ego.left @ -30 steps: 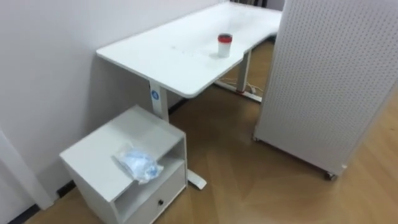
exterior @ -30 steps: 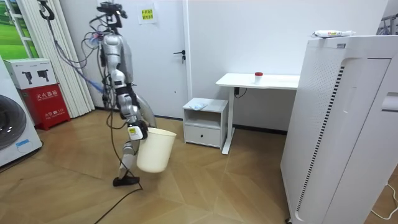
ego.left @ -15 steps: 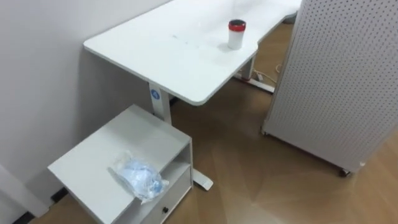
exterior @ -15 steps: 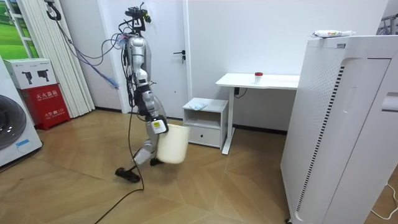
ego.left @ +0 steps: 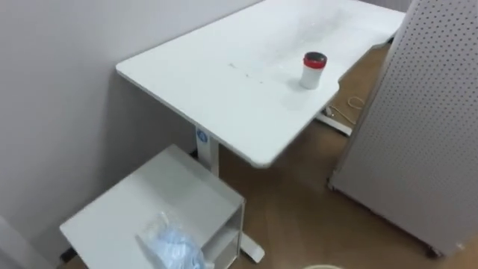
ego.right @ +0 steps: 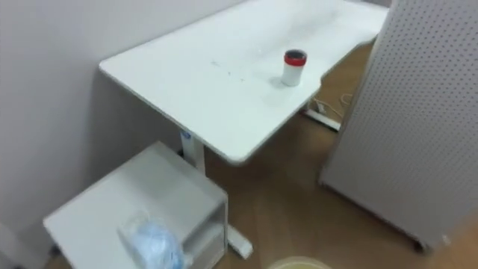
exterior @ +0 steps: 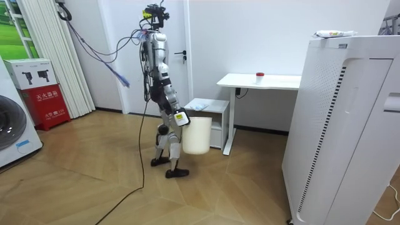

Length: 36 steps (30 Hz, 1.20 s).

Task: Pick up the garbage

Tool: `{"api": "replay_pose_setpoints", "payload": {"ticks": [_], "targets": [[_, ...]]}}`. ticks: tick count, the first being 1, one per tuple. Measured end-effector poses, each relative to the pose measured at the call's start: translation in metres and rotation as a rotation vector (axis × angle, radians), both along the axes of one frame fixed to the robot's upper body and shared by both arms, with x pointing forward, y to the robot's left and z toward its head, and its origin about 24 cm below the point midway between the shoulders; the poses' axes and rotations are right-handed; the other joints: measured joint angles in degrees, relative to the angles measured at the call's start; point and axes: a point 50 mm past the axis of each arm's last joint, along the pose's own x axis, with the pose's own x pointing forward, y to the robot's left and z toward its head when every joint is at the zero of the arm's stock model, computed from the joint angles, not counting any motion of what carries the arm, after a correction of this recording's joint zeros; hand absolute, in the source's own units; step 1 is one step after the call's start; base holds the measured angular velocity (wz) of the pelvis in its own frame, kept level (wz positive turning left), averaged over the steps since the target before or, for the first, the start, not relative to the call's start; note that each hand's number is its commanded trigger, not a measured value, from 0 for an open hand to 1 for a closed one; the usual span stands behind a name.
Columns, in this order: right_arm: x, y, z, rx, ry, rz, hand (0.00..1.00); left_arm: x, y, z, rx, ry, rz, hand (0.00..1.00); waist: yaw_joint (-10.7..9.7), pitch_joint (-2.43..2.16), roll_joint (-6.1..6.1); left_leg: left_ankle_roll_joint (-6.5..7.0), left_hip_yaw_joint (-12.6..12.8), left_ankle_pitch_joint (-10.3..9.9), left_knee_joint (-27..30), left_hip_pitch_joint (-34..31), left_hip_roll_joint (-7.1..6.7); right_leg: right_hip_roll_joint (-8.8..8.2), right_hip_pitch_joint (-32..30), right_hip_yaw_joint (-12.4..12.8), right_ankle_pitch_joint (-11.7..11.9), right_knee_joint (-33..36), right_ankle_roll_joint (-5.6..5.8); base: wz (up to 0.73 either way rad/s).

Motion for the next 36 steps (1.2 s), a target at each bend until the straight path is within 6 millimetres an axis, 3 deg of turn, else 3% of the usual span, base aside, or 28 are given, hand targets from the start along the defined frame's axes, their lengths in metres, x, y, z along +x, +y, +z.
{"api": "replay_pose_setpoints", "payload": {"ticks": [3, 6, 9, 16, 18, 19, 20, 21, 22, 23, 26, 29, 31, 36], "targets": [[0.007, 0.001, 0.0, -0.005, -0.001, 0.028, 1.0, 0.009, -0.001, 0.002, 0.005, -0.026, -0.016, 0.0, -0.33, 0.11, 0.03, -0.51, 0.18, 0.3, -0.48, -0.32, 0.81, 0.98, 0.82, 0.38, 0.12, -2.0, -0.2, 0.0], [0.025, 0.005, 0.002, -0.009, -0.021, 0.089, 1.0, 0.038, -0.004, 0.008, 0.032, -0.091, -0.077, 0.0, -1.18, 0.59, -0.28, -0.51, 0.38, 0.29, -0.49, -1.99, 1.09, 1.28, -0.67, 0.44, 0.15, -2.51, -0.29, 0.06], [0.04, 0.006, 0.005, -0.019, -0.027, 0.134, 1.0, 0.07, -0.008, 0.018, 0.048, -0.17, -0.131, 0.0, -1.42, 1.06, 0.21, -0.52, 0.52, 0.29, -0.34, -3.64, 0.93, 1.26, -2.11, 0.87, 0.27, -3.1, -0.45, -0.01], [0.076, 0.009, 0.015, -0.047, -0.089, 0.231, 1.0, 0.109, -0.01, 0.034, 0.136, -0.248, -0.184, 0.0, -3.44, 2.36, 3.25, -0.53, 1.93, 0.3, 3.19, -10.84, 0.71, 0.22, -8.59, 0.8, 0.27, -0.48, -0.44, 0.07], [0.084, 0.01, 0.017, -0.055, -0.103, 0.261, 1.0, 0.117, -0.008, 0.038, 0.161, -0.261, -0.184, 0.0, -4.06, 2.67, 3.63, -0.85, 3.5, 0.43, 8.32, -14.65, 0.75, -0.72, -10.06, 2.69, 0.28, 0.07, -0.45, 0.24], [0.09, 0.011, 0.019, -0.062, -0.117, 0.275, 1.0, 0.13, -0.007, 0.045, 0.176, -0.286, -0.185, 0.0, -4.55, 4.37, 2.66, -3.47, 4.89, 1.0, 16.9, -20.78, 0.84, -1.8, -10.11, 7.85, 0.06, 0.05, 0.04, 0.62], [0.091, 0.009, 0.02, -0.069, -0.13, 0.267, 1.0, 0.144, -0.008, 0.053, 0.184, -0.325, -0.184, 0.0, -4.81, 4.4, 2.8, -4.43, 3.23, 1.83, 11.48, -25.22, 1.96, -1.7, -12.01, 9.29, 0.33, 0.98, 0.58, 0.62], [0.092, 0.008, 0.021, -0.07, -0.134, 0.26, 1.0, 0.152, -0.008, 0.058, 0.199, -0.349, -0.188, 0.0, -4.56, 4.16, 3.33, -5.04, 2.36, 5.16, 8.33, -26.97, 3.55, -1.2, -13.79, 9.11, -0.05, 2.39, 1.14, 0.45], [0.098, 0.01, 0.023, -0.062, -0.154, 0.247, 1.0, 0.164, -0.002, 0.069, 0.248, -0.391, -0.2, 0.0, -4.17, 4.35, 2.25, -1.57, 5.22, 6.96, 9.97, -29.91, 4.61, -1.77, -17.23, 9.06, -2.37, 5.69, 2.52, 0.2], [0.103, 0.011, 0.025, -0.054, -0.174, 0.228, 1.0, 0.173, 0.0, 0.076, 0.272, -0.418, -0.202, 0.0, -4.18, 4.37, 2.0, -1.1, 6.73, 6.94, 11.11, -31.65, 4.97, -2.19, -19.25, 7.67, -2.62, 7.25, 2.52, 0.12], [0.11, 0.015, 0.027, -0.054, -0.179, 0.256, 1.0, 0.177, 0.002, 0.08, 0.315, -0.433, -0.204, 0.0, -4.27, 4.68, 2.53, -0.07, 7.88, 5.69, 13.91, -33.74, 6.0, -2.09, -21.35, 5.35, -2.33, 9.15, 2.16, -0.24], [0.116, 0.015, 0.03, -0.05, -0.208, 0.234, 1.0, 0.177, 0.004, 0.081, 0.342, -0.446, -0.181, 0.0, -4.72, 5.08, 3.19, -0.35, 8.35, 4.72, 16.18, -35.36, 7.14, -1.75, -23.42, 5.2, -2.11, 11.5, 1.79, -0.25], [0.117, 0.012, 0.031, -0.058, -0.215, 0.229, 1.0, 0.181, 0.005, 0.085, 0.363, -0.463, -0.161, 0.0, -4.87, 5.1, 3.19, -0.44, 8.35, 4.79, 17.4, -36.93, 7.5, -1.65, -25.35, 5.23, -2.63, 13.1, 1.19, -0.13], [0.12, 0.005, 0.035, -0.068, -0.248, 0.19, 1.0, 0.194, 0.007, 0.096, 0.402, -0.499, -0.108, 0.0, -5.14, 5.11, 3.08, -1.28, 8.23, 5.56, 20.0, -40.85, 8.33, -1.57, -29.91, 5.05, -2.83, 16.57, 1.2, -0.02]]}}
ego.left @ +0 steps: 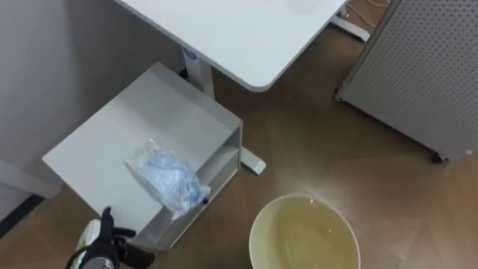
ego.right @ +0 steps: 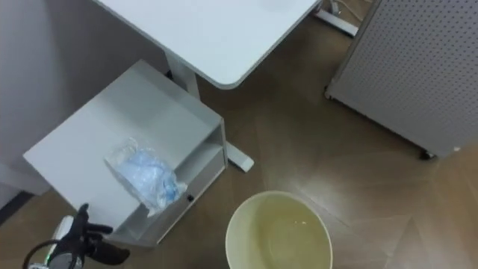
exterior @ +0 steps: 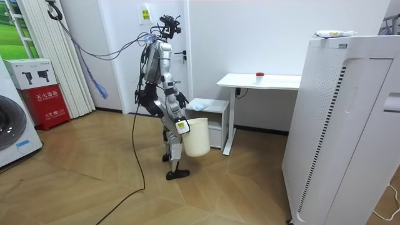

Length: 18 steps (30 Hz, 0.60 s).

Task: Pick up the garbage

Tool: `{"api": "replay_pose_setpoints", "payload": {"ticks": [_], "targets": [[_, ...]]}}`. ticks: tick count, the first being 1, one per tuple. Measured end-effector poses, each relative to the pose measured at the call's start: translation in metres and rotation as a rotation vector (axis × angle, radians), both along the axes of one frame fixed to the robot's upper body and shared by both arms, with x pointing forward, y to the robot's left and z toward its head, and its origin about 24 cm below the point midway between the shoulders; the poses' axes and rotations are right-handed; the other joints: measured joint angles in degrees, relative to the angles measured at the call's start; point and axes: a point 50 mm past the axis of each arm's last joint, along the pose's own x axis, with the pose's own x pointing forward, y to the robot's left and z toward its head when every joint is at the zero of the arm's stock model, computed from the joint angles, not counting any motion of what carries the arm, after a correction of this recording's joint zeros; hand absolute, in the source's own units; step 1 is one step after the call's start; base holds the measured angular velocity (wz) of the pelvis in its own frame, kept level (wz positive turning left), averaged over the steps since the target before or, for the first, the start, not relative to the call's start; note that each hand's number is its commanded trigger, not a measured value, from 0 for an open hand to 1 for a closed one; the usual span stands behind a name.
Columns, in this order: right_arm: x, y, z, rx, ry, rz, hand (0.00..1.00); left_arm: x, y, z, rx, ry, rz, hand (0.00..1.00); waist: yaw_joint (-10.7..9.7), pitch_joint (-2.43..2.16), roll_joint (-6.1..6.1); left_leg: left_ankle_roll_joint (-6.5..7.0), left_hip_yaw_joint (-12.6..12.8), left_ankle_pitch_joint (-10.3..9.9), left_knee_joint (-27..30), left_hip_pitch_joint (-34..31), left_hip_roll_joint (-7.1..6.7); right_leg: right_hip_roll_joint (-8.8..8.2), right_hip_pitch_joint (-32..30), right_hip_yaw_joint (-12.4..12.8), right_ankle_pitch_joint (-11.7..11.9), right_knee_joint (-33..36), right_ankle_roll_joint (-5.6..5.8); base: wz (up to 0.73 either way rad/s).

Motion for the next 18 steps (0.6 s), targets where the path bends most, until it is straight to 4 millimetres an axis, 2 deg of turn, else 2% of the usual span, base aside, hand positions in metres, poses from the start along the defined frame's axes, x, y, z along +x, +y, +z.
{"api": "replay_pose_setpoints", "payload": {"ticks": [3, 12, 18], "targets": [[0.002, 0.002, 0.001, 0.009, -0.019, -0.003, 1.0, 0.001, 0.007, 0.004, -0.003, -0.025, 0.05, 0.0, -0.82, 0.0, -0.1, -0.13, -0.09, 0.08, 0.87, -1.53, 0.49, 0.05, -1.48, -0.41, 0.08, 0.79, -0.26, -0.04], [0.003, 0.006, 0.001, 0.03, -0.035, 0.001, 1.0, 0.004, 0.012, 0.009, 0.025, -0.054, 0.085, 0.0, -1.87, -0.1, -0.46, -0.63, -1.83, 0.39, 2.32, -3.48, 0.41, 0.0, -2.73, -1.7, -0.5, 2.61, -0.85, 0.06], [0.004, 0.008, 0.001, 0.035, -0.045, 0.01, 1.0, 0.005, 0.014, 0.011, 0.047, -0.071, 0.106, 0.0, -2.3, -0.09, -0.48, -0.16, -3.18, 0.07, 3.85, -4.46, 0.44, -0.04, -2.97, -2.77, -1.98, 4.34, -1.12, 0.1]]}}
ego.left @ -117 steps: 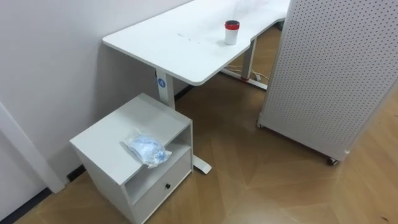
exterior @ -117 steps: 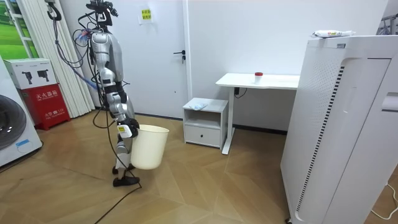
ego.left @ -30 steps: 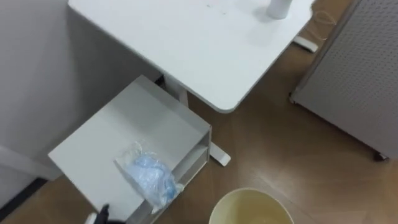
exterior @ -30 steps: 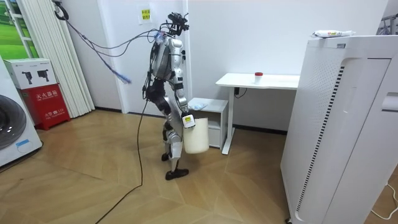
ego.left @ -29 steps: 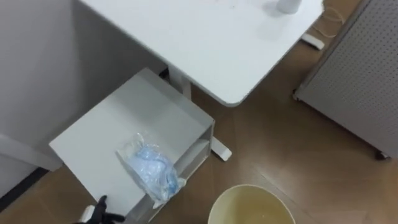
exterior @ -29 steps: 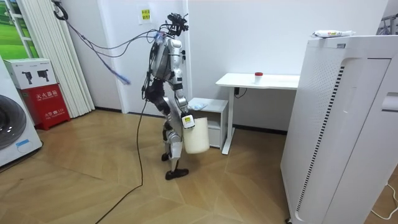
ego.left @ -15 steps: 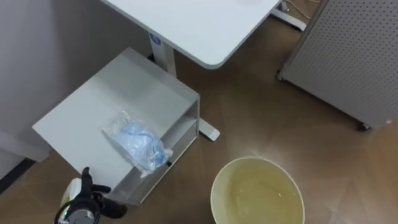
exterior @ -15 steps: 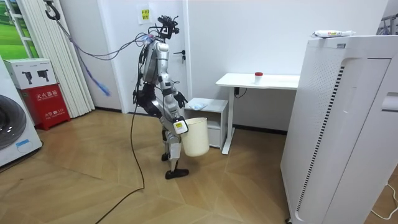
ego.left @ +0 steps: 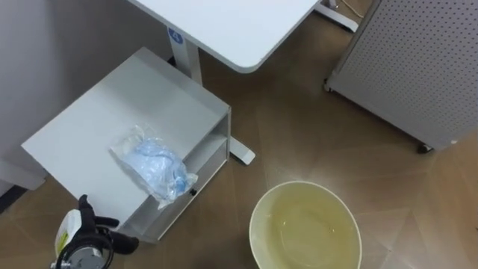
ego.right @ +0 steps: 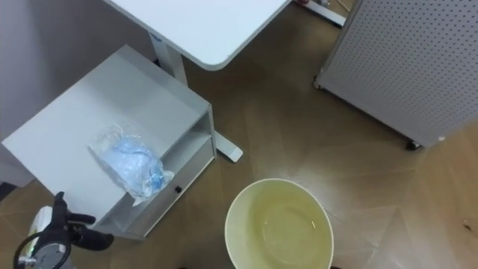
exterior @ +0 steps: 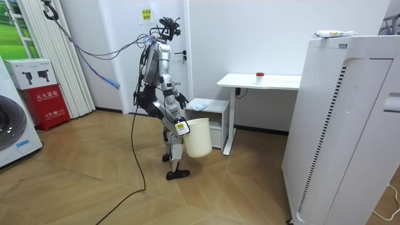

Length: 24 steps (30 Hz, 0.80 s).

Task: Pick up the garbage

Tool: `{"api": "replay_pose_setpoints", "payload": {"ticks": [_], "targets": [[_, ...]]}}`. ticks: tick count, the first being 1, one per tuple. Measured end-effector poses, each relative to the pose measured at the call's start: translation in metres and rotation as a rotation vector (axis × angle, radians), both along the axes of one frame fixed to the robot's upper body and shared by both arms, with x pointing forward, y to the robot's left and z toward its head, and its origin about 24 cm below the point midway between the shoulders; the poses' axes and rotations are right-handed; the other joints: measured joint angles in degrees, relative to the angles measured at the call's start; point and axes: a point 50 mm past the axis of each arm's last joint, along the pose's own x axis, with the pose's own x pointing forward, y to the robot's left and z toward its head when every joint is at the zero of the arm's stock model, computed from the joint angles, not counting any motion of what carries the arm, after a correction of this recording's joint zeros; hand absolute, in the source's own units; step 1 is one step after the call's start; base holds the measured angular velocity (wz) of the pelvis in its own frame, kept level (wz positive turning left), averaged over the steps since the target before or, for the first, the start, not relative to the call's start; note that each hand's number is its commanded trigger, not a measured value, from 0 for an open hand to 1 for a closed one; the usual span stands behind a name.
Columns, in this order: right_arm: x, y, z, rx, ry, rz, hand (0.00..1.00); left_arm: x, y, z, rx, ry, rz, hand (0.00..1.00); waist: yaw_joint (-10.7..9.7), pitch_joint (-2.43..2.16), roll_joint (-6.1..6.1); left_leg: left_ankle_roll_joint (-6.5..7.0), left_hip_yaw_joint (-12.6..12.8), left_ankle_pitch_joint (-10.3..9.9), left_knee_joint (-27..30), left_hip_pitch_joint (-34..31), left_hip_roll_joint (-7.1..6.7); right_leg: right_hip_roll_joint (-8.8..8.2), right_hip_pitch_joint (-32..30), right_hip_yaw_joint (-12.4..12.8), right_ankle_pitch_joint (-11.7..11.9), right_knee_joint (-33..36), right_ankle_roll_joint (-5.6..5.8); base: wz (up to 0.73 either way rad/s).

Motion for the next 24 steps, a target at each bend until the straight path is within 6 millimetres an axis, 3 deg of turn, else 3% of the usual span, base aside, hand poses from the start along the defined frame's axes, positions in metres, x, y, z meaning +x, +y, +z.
{"api": "replay_pose_setpoints", "payload": {"ticks": [12, 19, 22, 24], "targets": [[-0.001, 0.003, -0.002, 0.001, 0.006, -0.018, 1.0, 0.0, -0.004, 0.001, 0.001, -0.045, 0.072, 0.0, -0.23, 0.02, -0.02, -0.09, -0.12, 0.06, -0.23, 0.51, -0.11, -0.15, 0.81, -0.15, -0.43, 0.31, -0.11, 0.0], [-0.003, 0.01, -0.004, 0.011, 0.015, -0.005, 1.0, 0.026, -0.025, 0.035, -0.025, -0.343, -0.037, 0.0, -0.19, 0.06, -1.01, -0.3, 1.69, 0.05, -2.86, 5.05, -0.87, -0.98, 3.37, 0.95, -0.87, -0.19, -0.12, -0.06], [-0.006, 0.013, -0.006, 0.012, 0.027, 0.008, 1.0, 0.026, -0.03, 0.034, -0.032, -0.35, -0.061, 0.0, -0.18, 0.02, -1.02, -0.63, 2.39, -0.06, -4.45, 7.5, -0.82, -0.44, 5.46, 1.42, -0.43, -1.93, 0.02, -0.13], [-0.007, 0.015, -0.007, 0.008, 0.039, 0.022, 1.0, 0.025, -0.029, 0.033, -0.03, -0.343, -0.06, 0.0, 0.0, 0.01, -1.0, -0.87, 2.48, -0.21, -5.02, 8.7, -0.44, 0.16, 6.79, 1.44, -0.08, -3.05, -0.5, -0.1]]}}
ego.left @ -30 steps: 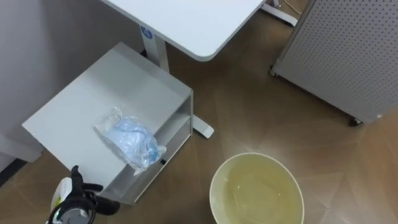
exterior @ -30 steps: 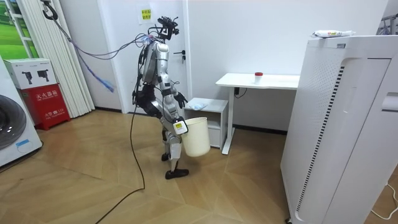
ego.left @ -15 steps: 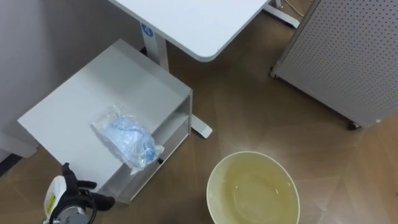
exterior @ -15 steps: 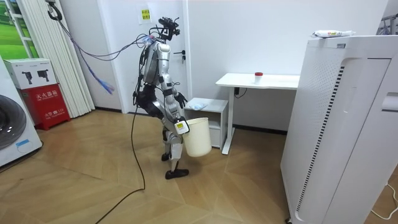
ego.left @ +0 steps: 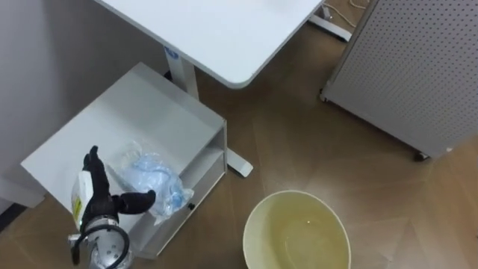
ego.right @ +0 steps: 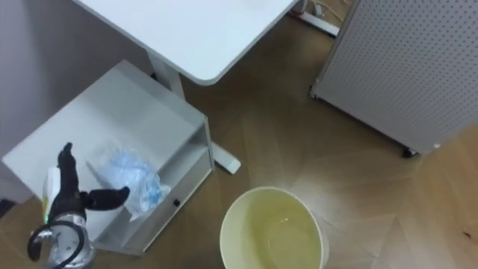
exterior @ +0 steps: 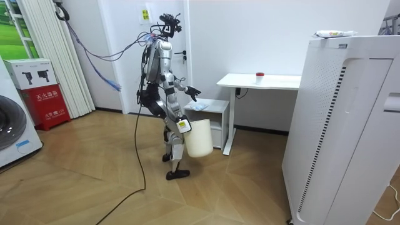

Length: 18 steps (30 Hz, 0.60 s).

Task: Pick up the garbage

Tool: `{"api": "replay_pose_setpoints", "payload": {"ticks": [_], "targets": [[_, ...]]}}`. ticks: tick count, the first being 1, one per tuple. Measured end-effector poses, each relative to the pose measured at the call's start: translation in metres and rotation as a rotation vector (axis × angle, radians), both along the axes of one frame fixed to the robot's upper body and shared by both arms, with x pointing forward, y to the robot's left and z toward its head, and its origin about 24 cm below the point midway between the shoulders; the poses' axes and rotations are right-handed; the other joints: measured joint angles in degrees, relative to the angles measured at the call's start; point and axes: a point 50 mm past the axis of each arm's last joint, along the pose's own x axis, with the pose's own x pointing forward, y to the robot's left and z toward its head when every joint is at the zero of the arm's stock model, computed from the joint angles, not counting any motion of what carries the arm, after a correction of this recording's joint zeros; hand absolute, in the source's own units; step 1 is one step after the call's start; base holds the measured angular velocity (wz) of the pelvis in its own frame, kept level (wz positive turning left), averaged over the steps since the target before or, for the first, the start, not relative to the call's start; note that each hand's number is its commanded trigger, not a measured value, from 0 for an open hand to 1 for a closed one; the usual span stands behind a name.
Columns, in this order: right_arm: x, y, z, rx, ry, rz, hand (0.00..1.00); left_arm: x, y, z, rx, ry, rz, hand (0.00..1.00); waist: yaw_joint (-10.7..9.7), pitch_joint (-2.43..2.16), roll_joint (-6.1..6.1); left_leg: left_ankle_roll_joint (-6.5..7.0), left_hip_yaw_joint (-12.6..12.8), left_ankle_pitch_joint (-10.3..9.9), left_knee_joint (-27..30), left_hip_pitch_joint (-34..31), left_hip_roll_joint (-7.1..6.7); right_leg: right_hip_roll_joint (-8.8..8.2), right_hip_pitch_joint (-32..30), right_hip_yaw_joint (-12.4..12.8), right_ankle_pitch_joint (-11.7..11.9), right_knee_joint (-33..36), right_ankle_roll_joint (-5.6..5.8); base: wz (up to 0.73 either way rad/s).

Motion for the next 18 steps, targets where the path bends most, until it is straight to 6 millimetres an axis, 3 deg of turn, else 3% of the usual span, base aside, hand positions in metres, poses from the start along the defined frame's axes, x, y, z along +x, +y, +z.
{"api": "replay_pose_setpoints", "payload": {"ticks": [4, 18], "targets": [[-0.002, 0.001, -0.002, 0.001, 0.021, 0.005, 1.0, -0.002, 0.0, -0.002, 0.0, 0.007, 0.001, 0.0, 0.36, -0.11, 0.12, -0.43, 0.19, -0.24, -1.05, 2.24, 0.47, 0.72, 2.44, -0.08, 0.11, -1.79, -0.4, -0.04], [-0.013, -0.006, -0.006, -0.038, 0.071, 0.028, 1.0, -0.002, -0.013, -0.007, 0.003, 0.033, -0.056, 0.0, 1.15, -0.37, 0.29, -1.52, 0.53, -0.77, -3.32, 7.16, 0.53, 0.67, 6.88, -1.43, -0.36, -3.93, -0.99, -0.01]]}}
